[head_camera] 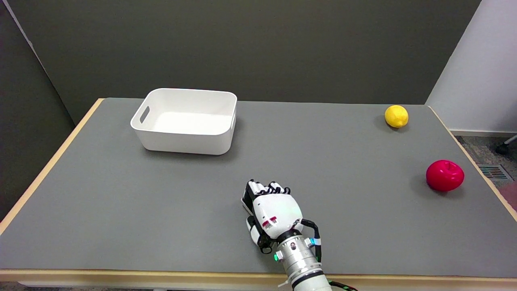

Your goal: Pick up the chalkboard eraser.

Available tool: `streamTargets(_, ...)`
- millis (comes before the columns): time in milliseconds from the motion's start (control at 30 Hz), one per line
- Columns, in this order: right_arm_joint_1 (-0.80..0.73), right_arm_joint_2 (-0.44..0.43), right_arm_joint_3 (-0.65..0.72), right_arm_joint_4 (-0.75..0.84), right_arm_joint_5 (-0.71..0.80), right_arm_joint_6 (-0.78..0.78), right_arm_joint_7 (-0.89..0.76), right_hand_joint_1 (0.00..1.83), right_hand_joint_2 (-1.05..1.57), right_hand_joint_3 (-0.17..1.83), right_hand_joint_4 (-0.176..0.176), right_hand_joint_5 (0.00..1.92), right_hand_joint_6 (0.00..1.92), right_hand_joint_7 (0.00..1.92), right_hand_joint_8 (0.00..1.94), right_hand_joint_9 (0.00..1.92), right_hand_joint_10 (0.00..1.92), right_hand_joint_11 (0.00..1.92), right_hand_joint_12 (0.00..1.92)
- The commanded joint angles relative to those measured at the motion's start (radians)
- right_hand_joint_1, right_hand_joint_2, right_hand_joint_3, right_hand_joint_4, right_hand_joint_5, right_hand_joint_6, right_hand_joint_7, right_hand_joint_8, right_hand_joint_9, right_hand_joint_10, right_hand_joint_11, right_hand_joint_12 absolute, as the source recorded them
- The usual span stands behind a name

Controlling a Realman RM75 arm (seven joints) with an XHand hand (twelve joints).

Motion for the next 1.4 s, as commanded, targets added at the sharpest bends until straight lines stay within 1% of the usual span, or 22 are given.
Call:
streamTargets(33, 0.022, 0.005, 0.029, -0.017, -0.062, -0.014, 0.023, 1.28, 1.38, 0.04, -0.176, 0.34, 1.44, 0.43, 1.88, 0.64, 1.92, 0.34, 1.92)
streamTargets(433, 0.025, 0.015, 0.098, -0.016, -0.172, -0.008, 0.018, 1.28, 1.35, 0.07, -0.176, 0.38, 1.42, 0.46, 1.84, 0.64, 1.92, 0.39, 1.92)
streamTargets(567, 0.025, 0.018, 0.093, -0.022, -0.153, -0.011, 0.021, 1.29, 1.35, 0.08, -0.176, 0.38, 1.43, 0.48, 1.82, 0.64, 1.92, 0.42, 1.92)
streamTargets(600, 0.024, 0.017, 0.087, -0.02, -0.126, -0.008, 0.023, 1.29, 1.35, 0.08, -0.176, 0.39, 1.42, 0.48, 1.82, 0.64, 1.92, 0.42, 1.92)
streamTargets(667, 0.022, 0.015, 0.076, -0.005, -0.065, -0.001, 0.021, 1.28, 1.37, 0.06, -0.176, 0.33, 1.46, 0.45, 1.86, 0.63, 1.92, 0.36, 1.92)
streamTargets(700, 0.022, 0.015, 0.07, 0.008, -0.018, -0.001, 0.014, 1.17, 1.08, 0.43, -0.176, 0.29, 1.06, 0.36, 1.69, 0.6, 1.81, 0.28, 1.92)
streamTargets(733, 0.022, 0.015, 0.065, 0.013, 0.009, -0.001, 0.014, 1.05, 0.76, 0.83, -0.176, 0.25, 0.62, 0.26, 1.51, 0.57, 1.69, 0.21, 1.92)
streamTargets(767, 0.022, 0.015, 0.063, 0.015, 0.022, -0.001, 0.014, 0.97, 0.69, 0.92, -0.176, 0.22, 0.49, 0.25, 1.36, 0.54, 1.58, 0.22, 1.92)
streamTargets(800, 0.022, 0.015, 0.058, 0.015, 0.028, -0.001, 0.014, 0.93, 0.69, 0.92, -0.176, 0.2, 0.46, 0.26, 1.26, 0.53, 1.51, 0.25, 1.92)
streamTargets(833, 0.022, 0.015, 0.052, 0.011, 0.029, -0.001, 0.014, 0.85, 0.68, 0.91, -0.176, 0.16, 0.42, 0.23, 1.04, 0.43, 1.34, 0.32, 1.87)
streamTargets(867, 0.022, 0.015, 0.05, 0.01, 0.029, -0.001, 0.014, 0.75, 0.66, 0.9, -0.175, 0.12, 0.37, 0.19, 0.78, 0.3, 1.14, 0.39, 1.8)
streamTargets(900, 0.022, 0.015, 0.05, 0.006, 0.029, -0.004, 0.014, 0.7, 0.65, 0.89, -0.173, 0.09, 0.34, 0.16, 0.61, 0.21, 1.01, 0.42, 1.74)
streamTargets(967, 0.022, 0.015, 0.05, 0.004, 0.037, -0.007, 0.014, 0.67, 0.64, 0.87, -0.169, 0.07, 0.33, 0.11, 0.52, 0.16, 0.93, 0.35, 1.66)
streamTargets(1033, 0.022, 0.014, 0.05, 0.004, 0.048, -0.007, 0.014, 0.61, 0.65, 0.85, -0.168, 0.04, 0.32, 0.08, 0.46, 0.11, 0.89, 0.25, 1.53)
streamTargets(1100, 0.022, 0.014, 0.05, 0.003, 0.054, -0.007, 0.014, 0.6, 0.65, 0.85, -0.168, 0.04, 0.31, 0.08, 0.46, 0.12, 0.89, 0.23, 1.52)
streamTargets(1167, 0.022, 0.014, 0.052, 0.003, 0.054, -0.007, 0.014, 0.57, 0.62, 0.92, -0.166, 0.07, 0.23, 0.07, 0.51, 0.14, 0.84, 0.22, 1.49)
streamTargets(1200, 0.022, 0.014, 0.053, 0.0, 0.054, -0.008, 0.014, 0.56, 0.62, 0.92, -0.167, 0.07, 0.22, 0.07, 0.51, 0.14, 0.84, 0.23, 1.49)
streamTargets(1233, 0.022, 0.015, 0.055, 0.0, 0.054, -0.01, 0.014, 0.56, 0.62, 0.91, -0.167, 0.07, 0.23, 0.08, 0.51, 0.14, 0.84, 0.23, 1.48)
streamTargets(1300, 0.024, 0.015, 0.06, -0.004, 0.054, -0.01, 0.014, 0.59, 0.65, 0.84, -0.169, 0.03, 0.3, 0.12, 0.5, 0.13, 0.9, 0.22, 1.5)
streamTargets(1333, 0.024, 0.016, 0.061, -0.006, 0.054, -0.01, 0.014, 0.58, 0.64, 0.86, -0.169, 0.04, 0.28, 0.12, 0.51, 0.14, 0.9, 0.22, 1.49)
streamTargets(1367, 0.024, 0.016, 0.062, -0.007, 0.054, -0.007, 0.014, 0.56, 0.62, 0.91, -0.169, 0.07, 0.22, 0.12, 0.54, 0.17, 0.87, 0.22, 1.48)
streamTargets(1400, 0.024, 0.018, 0.063, -0.008, 0.054, -0.003, 0.014, 0.56, 0.62, 0.91, -0.17, 0.07, 0.22, 0.13, 0.55, 0.17, 0.87, 0.22, 1.48)
